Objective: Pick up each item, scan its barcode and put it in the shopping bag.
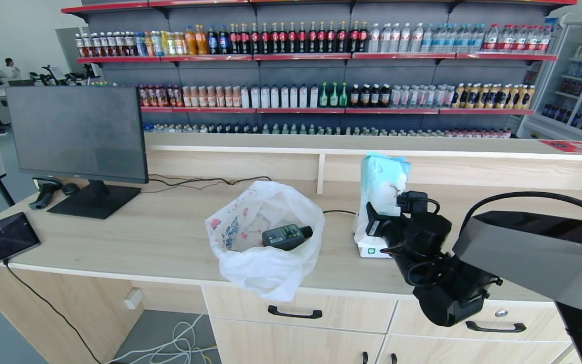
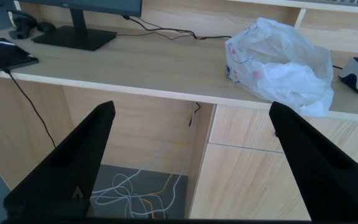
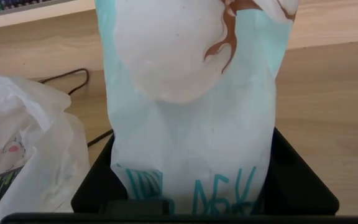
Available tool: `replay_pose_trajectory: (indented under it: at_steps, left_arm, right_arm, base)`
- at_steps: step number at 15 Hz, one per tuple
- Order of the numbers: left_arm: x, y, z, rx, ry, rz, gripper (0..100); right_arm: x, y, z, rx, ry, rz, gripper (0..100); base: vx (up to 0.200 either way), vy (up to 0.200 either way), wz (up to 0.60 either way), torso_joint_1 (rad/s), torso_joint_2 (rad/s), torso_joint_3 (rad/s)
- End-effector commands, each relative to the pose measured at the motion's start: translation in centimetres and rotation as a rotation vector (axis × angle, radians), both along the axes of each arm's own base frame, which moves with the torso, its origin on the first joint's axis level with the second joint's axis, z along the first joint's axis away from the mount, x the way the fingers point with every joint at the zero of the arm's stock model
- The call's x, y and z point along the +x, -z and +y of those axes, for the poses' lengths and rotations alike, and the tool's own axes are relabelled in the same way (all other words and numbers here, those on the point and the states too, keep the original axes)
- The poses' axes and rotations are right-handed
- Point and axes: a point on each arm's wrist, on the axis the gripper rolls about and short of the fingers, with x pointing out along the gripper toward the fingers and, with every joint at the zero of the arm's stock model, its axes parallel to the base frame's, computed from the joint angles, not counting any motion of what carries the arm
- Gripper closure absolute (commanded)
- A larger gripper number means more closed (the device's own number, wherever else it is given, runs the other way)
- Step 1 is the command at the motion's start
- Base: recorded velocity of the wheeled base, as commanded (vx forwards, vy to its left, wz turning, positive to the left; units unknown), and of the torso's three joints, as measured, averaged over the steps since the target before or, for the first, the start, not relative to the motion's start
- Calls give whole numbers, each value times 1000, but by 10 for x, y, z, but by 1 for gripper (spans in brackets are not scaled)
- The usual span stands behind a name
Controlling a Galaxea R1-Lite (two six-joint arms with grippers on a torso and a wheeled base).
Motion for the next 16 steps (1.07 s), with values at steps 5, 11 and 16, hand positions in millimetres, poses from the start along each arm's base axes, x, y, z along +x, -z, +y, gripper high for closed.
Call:
replay_pose_trajectory:
  at_steps: [5, 11, 16]
  left_arm:
    - [0, 0, 0, 0, 0, 1, 0]
    - [0, 0, 0, -2, 0, 1, 0]
    - [0, 0, 0, -2, 0, 1, 0]
  right_arm:
    - [-8, -11, 29, 17, -66, -35, 100]
    - [9, -18, 22, 38, -26, -92, 100]
    - [16, -16, -3, 31, 31, -82, 100]
  base:
    - [0, 0, 0, 0, 0, 0]
    - [0, 0, 0, 0, 0, 0]
    - [0, 0, 0, 0, 0, 0]
